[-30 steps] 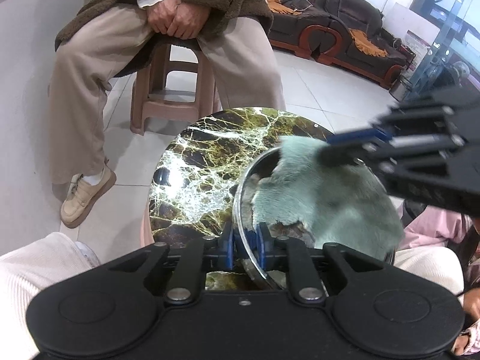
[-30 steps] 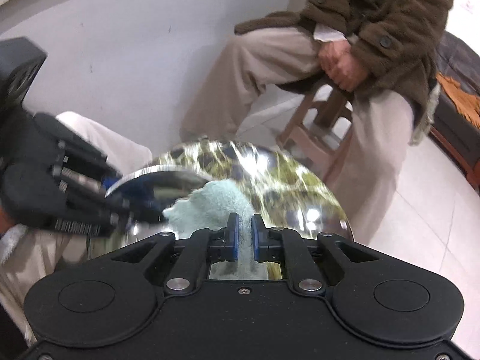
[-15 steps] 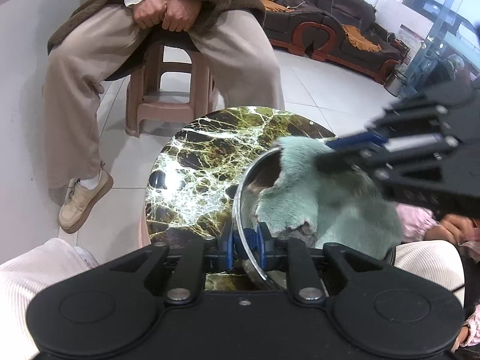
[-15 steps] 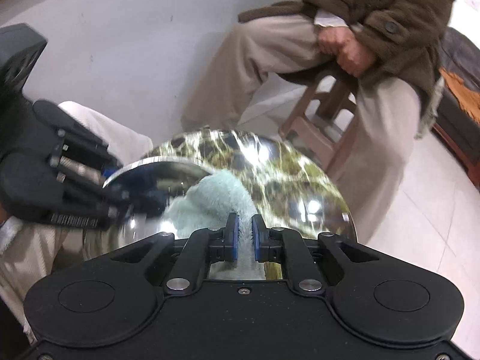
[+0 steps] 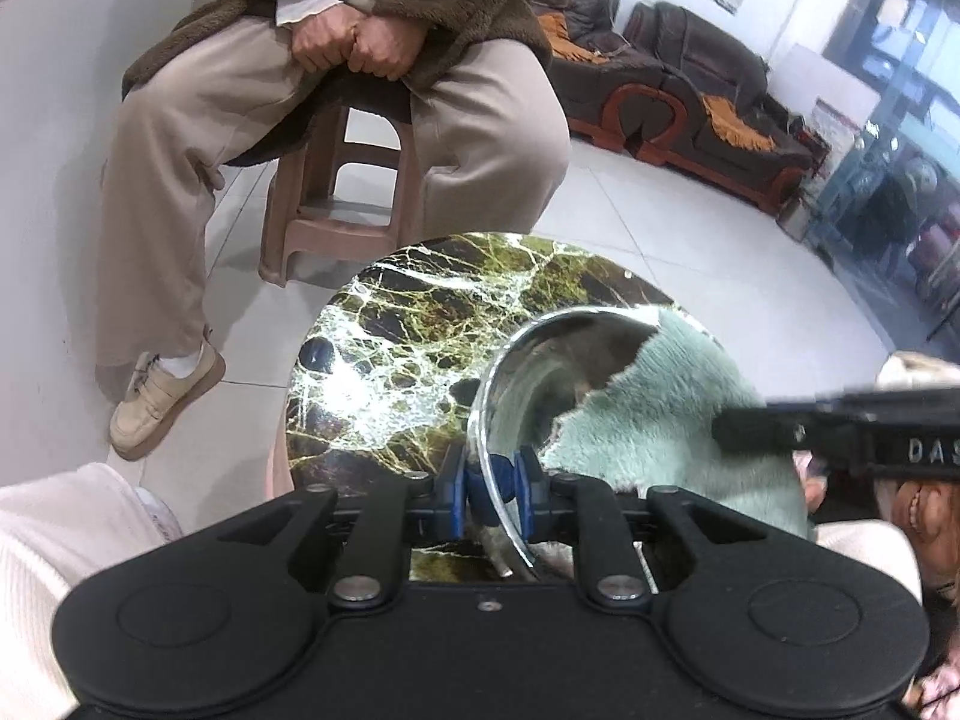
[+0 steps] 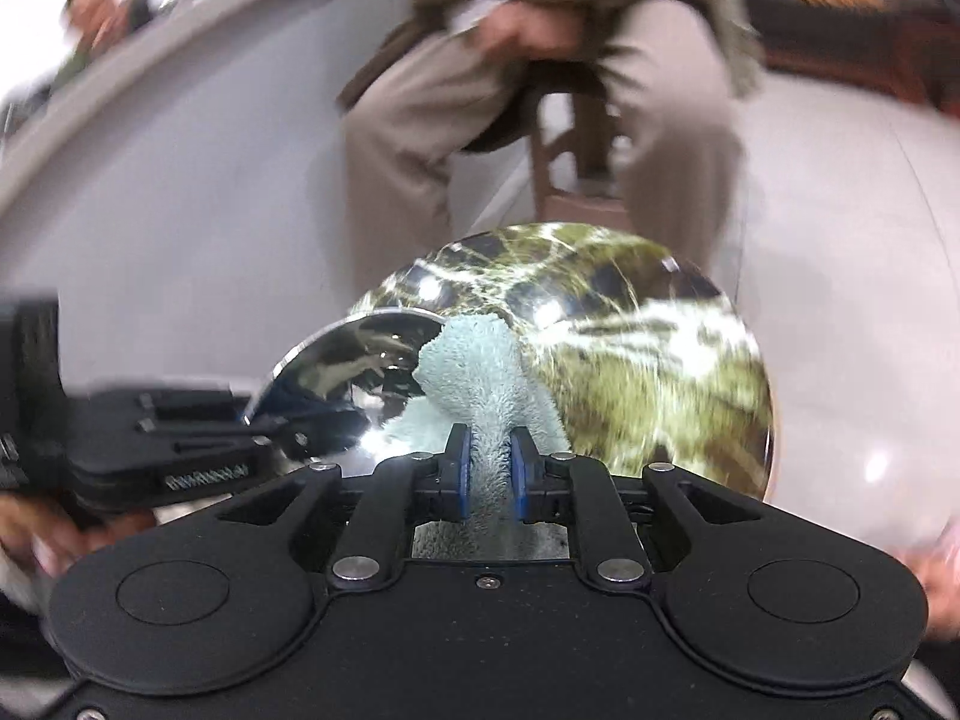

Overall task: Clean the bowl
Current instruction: 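Hold the bowl rim with the left gripper while the right gripper sweeps the towel along the inner wall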

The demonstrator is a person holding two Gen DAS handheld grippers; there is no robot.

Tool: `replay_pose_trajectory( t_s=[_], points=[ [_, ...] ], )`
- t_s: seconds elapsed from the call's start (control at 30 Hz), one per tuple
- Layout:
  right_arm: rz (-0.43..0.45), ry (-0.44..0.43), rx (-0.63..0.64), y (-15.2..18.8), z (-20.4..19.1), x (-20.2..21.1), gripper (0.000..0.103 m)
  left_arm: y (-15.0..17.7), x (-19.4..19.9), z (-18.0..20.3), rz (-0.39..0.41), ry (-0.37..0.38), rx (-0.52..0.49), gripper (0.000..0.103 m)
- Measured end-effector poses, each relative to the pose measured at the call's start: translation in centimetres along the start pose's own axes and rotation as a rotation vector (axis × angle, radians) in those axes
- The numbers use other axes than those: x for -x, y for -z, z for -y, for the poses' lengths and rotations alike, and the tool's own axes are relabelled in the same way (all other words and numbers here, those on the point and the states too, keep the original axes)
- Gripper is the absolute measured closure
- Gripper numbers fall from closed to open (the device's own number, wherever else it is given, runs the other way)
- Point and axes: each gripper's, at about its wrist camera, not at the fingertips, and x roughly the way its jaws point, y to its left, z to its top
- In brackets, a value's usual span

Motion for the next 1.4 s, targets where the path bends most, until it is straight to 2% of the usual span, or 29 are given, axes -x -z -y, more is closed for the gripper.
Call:
replay_pose_trajectory(
  t_s=[0.17, 0.37, 0.57, 0.77, 0.87, 1.07, 1.13, 1.4],
  points=[
    [0.011, 0.01, 0.013, 0.0, 0.1, 0.1, 0.09, -2.0, 0.3, 0.7, 0.052, -0.007, -0.032, 0.089],
    [-0.02, 0.037, 0.132, -1.6, -0.2, -0.2, 0.092, -1.6, 0.7, 0.5, -0.001, -0.012, -0.012, 0.096],
    [-0.072, 0.035, 0.256, -3.5, -1.4, -1.0, 0.092, -0.5, 1.7, 0.7, -0.035, -0.02, -0.032, 0.091],
    [-0.114, 0.055, 0.379, -4.7, -2.8, -1.7, 0.092, -2.2, 0.6, -0.2, -0.03, -0.006, -0.059, 0.092],
    [-0.123, 0.061, 0.412, -5.2, -3.0, -2.1, 0.092, -2.2, 0.2, -0.4, -0.046, 0.009, -0.047, 0.095],
    [-0.137, 0.041, 0.511, -6.2, -4.5, -3.4, 0.088, -0.8, 1.2, -0.7, -0.036, -0.022, 0.004, 0.09],
    [-0.142, 0.04, 0.595, -6.7, -5.7, -4.0, 0.087, -0.7, 1.3, -0.7, -0.033, -0.033, 0.009, 0.09],
    [-0.123, 0.056, 0.718, -6.7, -7.1, -4.5, 0.086, -1.5, -0.5, -1.8, -0.06, -0.052, 0.032, 0.091]
  ],
)
